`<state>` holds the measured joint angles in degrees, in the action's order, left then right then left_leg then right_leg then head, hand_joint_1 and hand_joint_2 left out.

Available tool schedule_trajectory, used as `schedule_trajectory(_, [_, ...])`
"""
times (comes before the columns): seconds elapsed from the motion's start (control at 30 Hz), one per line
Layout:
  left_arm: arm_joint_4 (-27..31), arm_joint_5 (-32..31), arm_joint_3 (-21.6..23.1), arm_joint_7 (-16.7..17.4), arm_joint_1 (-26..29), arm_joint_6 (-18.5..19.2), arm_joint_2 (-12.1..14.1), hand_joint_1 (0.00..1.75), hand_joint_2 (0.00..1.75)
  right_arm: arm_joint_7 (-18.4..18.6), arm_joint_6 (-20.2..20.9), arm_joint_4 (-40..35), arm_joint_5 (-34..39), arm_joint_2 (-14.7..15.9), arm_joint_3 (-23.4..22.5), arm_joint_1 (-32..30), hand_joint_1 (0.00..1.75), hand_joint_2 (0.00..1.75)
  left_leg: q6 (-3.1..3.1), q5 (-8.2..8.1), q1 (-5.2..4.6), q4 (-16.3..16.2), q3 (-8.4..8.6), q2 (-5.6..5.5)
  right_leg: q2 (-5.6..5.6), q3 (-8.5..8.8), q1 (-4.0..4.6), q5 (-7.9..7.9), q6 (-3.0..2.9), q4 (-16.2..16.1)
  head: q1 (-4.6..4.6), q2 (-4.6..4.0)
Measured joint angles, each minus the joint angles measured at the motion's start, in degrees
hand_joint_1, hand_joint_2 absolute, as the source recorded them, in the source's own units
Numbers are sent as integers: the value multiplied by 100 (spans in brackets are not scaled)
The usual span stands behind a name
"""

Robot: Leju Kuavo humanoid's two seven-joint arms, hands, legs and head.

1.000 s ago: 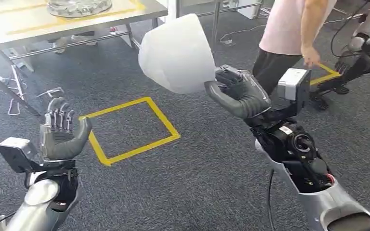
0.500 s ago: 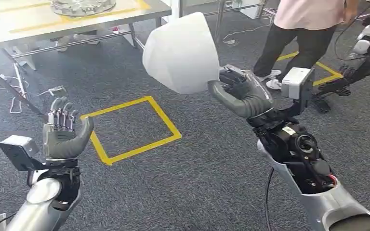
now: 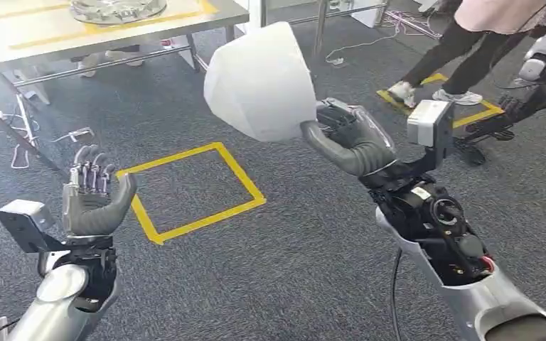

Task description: Take the parts from the cabinet and place them on the table.

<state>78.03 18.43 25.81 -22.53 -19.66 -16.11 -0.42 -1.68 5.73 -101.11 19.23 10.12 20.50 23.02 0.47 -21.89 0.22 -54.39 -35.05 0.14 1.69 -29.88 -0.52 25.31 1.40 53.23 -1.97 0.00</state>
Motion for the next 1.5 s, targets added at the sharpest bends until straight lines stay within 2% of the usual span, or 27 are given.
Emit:
schedule_trajectory(0.67, [0,0,0,4,1,-52,2,0,175,-11,17,39,20,0,48,4,175,175,0,0,-1,0,0,-1,1,1,0,0,0,1,0,0])
schedule_trajectory(0.7, [0,0,-2,7,1,-52,4,0,175,-13,17,42,20,0,48,4,175,175,10,-11,-34,-20,-5,0,1,3,-7,-1,8,-7,2,0])
schedule_trajectory(0.83, [0,0,0,9,2,-52,15,0,175,-13,17,46,20,0,59,6,175,175,41,-31,-39,-39,-8,0,5,14,-11,11,30,-7,11,0])
schedule_trajectory(0.93, [2,-2,0,22,0,-68,22,0,175,-13,17,46,20,0,72,7,175,175,87,-70,-60,-43,-8,-5,26,33,-33,32,74,-32,17,0])
schedule_trajectory(0.97, [13,-2,0,31,-1,-68,24,0,175,-13,17,37,20,0,74,7,175,175,113,-64,-49,14,21,-12,41,56,-25,46,100,-46,26,0])
schedule_trajectory(1.0, [35,-2,0,39,12,-70,20,0,175,-15,17,22,20,0,72,1,175,175,133,-44,18,87,113,-23,2,6,-64,90,108,7,17,0])
schedule_trajectory(1.03, [46,-9,0,33,-10,-70,24,0,175,-17,17,20,20,0,72,9,175,175,170,-58,25,112,163,-22,-70,-73,-54,224,107,249,-15,-2])
schedule_trajectory(1.1, [48,-7,0,44,-16,-70,13,0,175,-22,15,15,22,0,74,0,175,175,199,-97,22,112,220,-24,-142,-565,-63,618,135,1257,-81,0])
schedule_trajectory(1.13, [48,-7,0,46,-7,-70,9,0,175,-22,17,15,22,0,83,-24,175,175,196,-125,22,111,244,-30,-147,-856,-64,770,150,1765,-79,0])
schedule_trajectory(1.17, [48,-7,0,48,8,-70,7,0,175,-15,18,15,22,0,83,-43,175,175,186,-158,23,110,279,-50,-147,-1056,-65,773,161,2029,-83,0])
schedule_trajectory(1.2, [48,-7,0,50,21,-70,7,0,175,-13,15,15,22,0,81,-48,175,175,167,-190,29,109,326,-70,-146,-1074,-76,620,166,1942,-109,0])
schedule_trajectory(1.23, [48,-7,0,50,29,-70,7,0,175,-13,15,15,22,0,81,-47,175,175,145,-233,38,105,382,-92,-146,-959,-97,338,169,1593,-138,0])
schedule_trajectory(1.3, [52,-7,0,72,30,-74,4,0,175,7,9,11,22,0,79,-43,175,175,78,-347,60,74,516,-121,-146,-481,-144,-363,194,431,-173,0])
schedule_trajectory(1.33, [52,-7,0,85,27,-94,9,0,175,13,7,18,22,0,85,-42,175,175,28,-391,32,70,516,-137,-192,-367,-134,-249,223,239,-179,-2])
schedule_trajectory(1.37, [63,-4,0,118,15,-120,9,0,175,37,11,-2,22,0,90,-30,175,175,-7,-403,18,15,465,-151,-204,-265,-113,-185,144,89,-182,0])
schedule_trajectory(1.4, [72,-4,0,122,24,-125,9,0,175,57,9,-2,22,0,94,-51,175,175,-25,-398,16,39,444,-159,-197,-295,-106,-165,84,147,-166,-2])
schedule_trajectory(1.43, [74,-4,0,133,32,-125,9,0,175,63,7,-2,22,0,94,-55,175,175,-53,-416,19,43,450,-159,-196,-302,-96,-138,46,158,-118,0])
schedule_trajectory(1.47, [83,-4,0,138,31,-131,11,0,175,66,7,-2,22,0,90,-47,175,175,-97,-447,38,44,471,-157,-201,-293,-82,-110,-3,152,-120,0])
schedule_trajectory(1.5, [112,-4,0,140,31,-140,18,0,175,72,4,-13,22,0,81,-33,175,175,-142,-506,57,28,487,-144,-205,-195,-116,-81,-54,123,-129,0])
